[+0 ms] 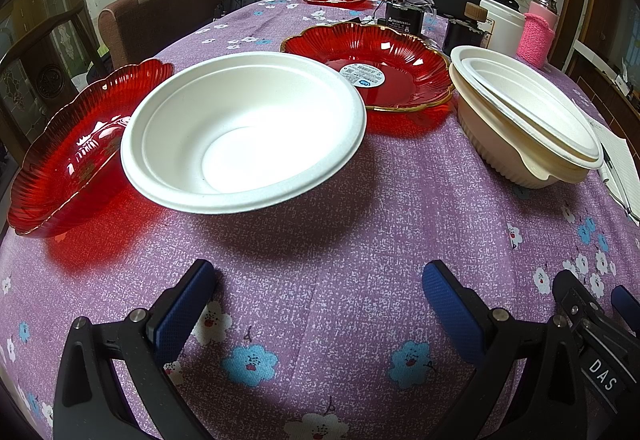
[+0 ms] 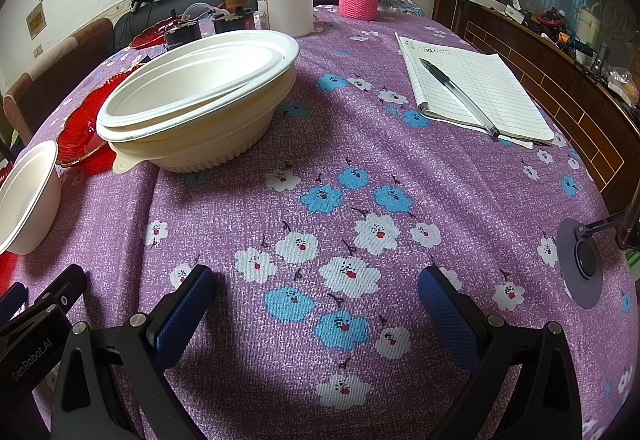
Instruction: Organize plates and bowls
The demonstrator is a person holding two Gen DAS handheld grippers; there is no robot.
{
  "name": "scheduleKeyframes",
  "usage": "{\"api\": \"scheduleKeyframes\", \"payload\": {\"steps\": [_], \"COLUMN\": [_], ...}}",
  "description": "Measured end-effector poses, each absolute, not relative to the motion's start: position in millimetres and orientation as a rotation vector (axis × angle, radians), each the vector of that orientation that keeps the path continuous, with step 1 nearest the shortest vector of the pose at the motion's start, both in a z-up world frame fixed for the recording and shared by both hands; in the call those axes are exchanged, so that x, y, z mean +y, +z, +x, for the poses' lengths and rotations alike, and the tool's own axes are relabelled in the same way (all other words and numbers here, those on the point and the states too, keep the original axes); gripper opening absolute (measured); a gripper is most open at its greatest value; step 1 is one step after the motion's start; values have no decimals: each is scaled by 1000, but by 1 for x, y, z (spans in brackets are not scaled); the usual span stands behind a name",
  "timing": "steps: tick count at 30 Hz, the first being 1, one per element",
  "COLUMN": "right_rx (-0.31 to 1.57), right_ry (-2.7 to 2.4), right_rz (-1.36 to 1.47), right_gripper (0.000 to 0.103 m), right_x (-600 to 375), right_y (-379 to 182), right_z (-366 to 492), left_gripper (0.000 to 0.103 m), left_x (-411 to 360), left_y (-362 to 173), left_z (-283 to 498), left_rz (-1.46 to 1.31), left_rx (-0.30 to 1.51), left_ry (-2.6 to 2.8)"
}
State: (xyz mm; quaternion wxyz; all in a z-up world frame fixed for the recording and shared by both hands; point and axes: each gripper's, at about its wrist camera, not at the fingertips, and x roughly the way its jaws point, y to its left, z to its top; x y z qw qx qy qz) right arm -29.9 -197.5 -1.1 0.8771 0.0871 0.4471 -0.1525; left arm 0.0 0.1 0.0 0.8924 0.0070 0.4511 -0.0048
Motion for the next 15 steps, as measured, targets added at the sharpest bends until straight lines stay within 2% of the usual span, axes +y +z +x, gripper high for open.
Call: {"api": "scheduleKeyframes", "payload": {"steps": [15], "right_rx": [933], "right_ry": [-318], "right_rz": [182], "right_gripper": [102], "right_x": [-198], "right_y": [-1], "right_z": [-30], "left_gripper": [103], "left_x": [0], "left_y": [0], "left_z": [0], "left_rz": [9], "left_rx": [936], "left_ry": [1]}}
